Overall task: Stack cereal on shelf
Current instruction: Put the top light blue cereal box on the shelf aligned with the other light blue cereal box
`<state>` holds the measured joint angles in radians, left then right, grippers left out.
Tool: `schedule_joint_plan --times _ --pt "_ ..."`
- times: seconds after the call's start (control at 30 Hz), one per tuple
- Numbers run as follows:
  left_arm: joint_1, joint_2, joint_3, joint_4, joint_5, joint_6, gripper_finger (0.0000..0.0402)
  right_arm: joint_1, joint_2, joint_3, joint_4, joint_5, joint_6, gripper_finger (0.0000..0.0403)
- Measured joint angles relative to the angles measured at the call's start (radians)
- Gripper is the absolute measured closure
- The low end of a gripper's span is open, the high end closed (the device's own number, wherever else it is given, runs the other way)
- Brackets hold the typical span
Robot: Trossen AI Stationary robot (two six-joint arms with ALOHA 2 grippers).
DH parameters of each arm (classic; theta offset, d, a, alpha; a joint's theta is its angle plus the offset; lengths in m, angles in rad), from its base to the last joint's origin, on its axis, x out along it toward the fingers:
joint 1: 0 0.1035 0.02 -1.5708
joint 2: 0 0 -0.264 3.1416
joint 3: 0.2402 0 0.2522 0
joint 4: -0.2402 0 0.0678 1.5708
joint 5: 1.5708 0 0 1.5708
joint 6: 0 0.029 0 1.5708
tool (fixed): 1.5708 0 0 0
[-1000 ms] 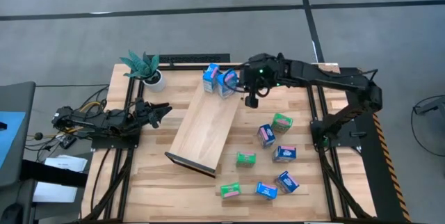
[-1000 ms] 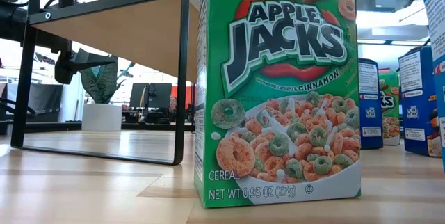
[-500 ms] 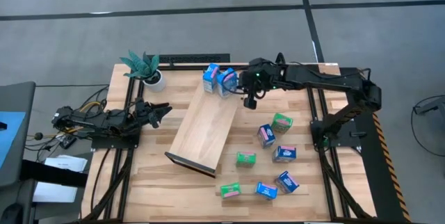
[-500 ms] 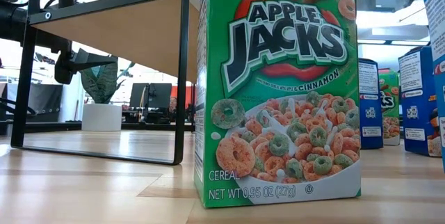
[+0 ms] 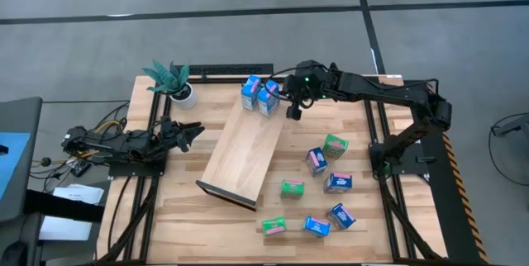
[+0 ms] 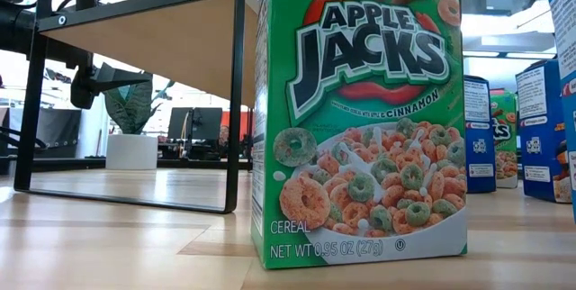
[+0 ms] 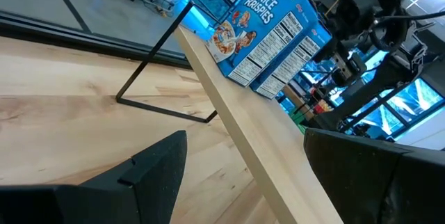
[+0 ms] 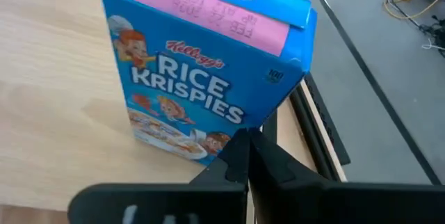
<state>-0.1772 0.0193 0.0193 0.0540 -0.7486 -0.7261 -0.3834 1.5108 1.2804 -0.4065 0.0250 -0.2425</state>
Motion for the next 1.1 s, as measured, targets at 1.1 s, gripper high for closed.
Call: schedule_joint_plan --times 1.1 --pt "0.0 0.0 0.0 -0.001 -0.011 -0.007 0.0122 0.07 0.132 0.0 -0.031 0.002 0.052 0.0384"
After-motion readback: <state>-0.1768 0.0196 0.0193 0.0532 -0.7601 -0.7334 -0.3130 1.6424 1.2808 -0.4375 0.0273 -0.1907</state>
